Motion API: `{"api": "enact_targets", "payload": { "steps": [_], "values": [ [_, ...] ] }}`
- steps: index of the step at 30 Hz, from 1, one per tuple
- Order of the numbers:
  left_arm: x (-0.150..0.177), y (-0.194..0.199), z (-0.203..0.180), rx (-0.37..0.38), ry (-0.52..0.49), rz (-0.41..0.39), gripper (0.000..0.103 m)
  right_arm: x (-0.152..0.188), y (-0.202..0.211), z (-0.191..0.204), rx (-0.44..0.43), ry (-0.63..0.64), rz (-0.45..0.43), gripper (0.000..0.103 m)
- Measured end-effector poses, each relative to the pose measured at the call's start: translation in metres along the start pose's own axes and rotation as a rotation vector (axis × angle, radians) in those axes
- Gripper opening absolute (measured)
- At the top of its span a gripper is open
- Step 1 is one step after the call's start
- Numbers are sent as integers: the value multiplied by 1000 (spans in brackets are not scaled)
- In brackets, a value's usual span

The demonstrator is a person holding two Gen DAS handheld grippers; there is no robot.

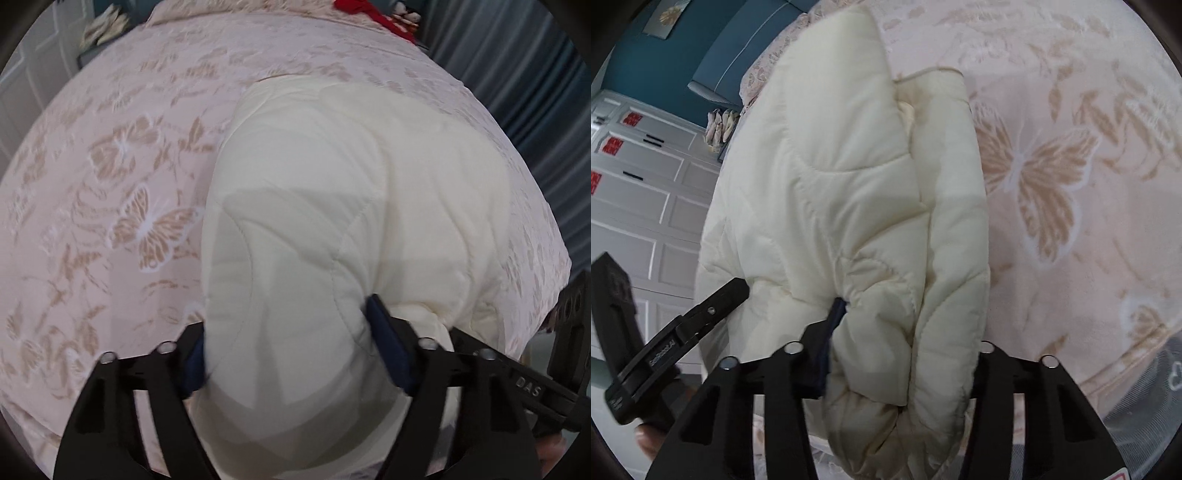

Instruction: Fold large clothes

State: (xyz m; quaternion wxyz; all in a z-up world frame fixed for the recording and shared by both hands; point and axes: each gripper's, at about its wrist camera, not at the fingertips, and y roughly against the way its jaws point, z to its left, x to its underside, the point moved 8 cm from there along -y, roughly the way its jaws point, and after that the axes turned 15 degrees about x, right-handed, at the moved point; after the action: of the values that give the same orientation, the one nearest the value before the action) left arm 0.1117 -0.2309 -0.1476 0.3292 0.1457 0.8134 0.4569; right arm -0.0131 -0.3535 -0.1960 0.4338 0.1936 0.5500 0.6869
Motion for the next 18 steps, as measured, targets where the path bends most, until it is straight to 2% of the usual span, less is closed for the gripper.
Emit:
{"api": "enact_targets", "payload": {
  "steps": [2,7,13,18],
  "values": [
    [-2,14,-6,0,-25,-17,60,-1,9,3,11,12,-24,40],
    [-3,54,-16,1,-59,-72,54,2,44,24,29,90,-104,37],
    [-4,105,-23,-16,-108,-169,52,12,92,49,37,189,-206,36],
    [-2,147,-18,-12,-101,-246,51,29,122,74,42,266,-287,34]
  ]
}}
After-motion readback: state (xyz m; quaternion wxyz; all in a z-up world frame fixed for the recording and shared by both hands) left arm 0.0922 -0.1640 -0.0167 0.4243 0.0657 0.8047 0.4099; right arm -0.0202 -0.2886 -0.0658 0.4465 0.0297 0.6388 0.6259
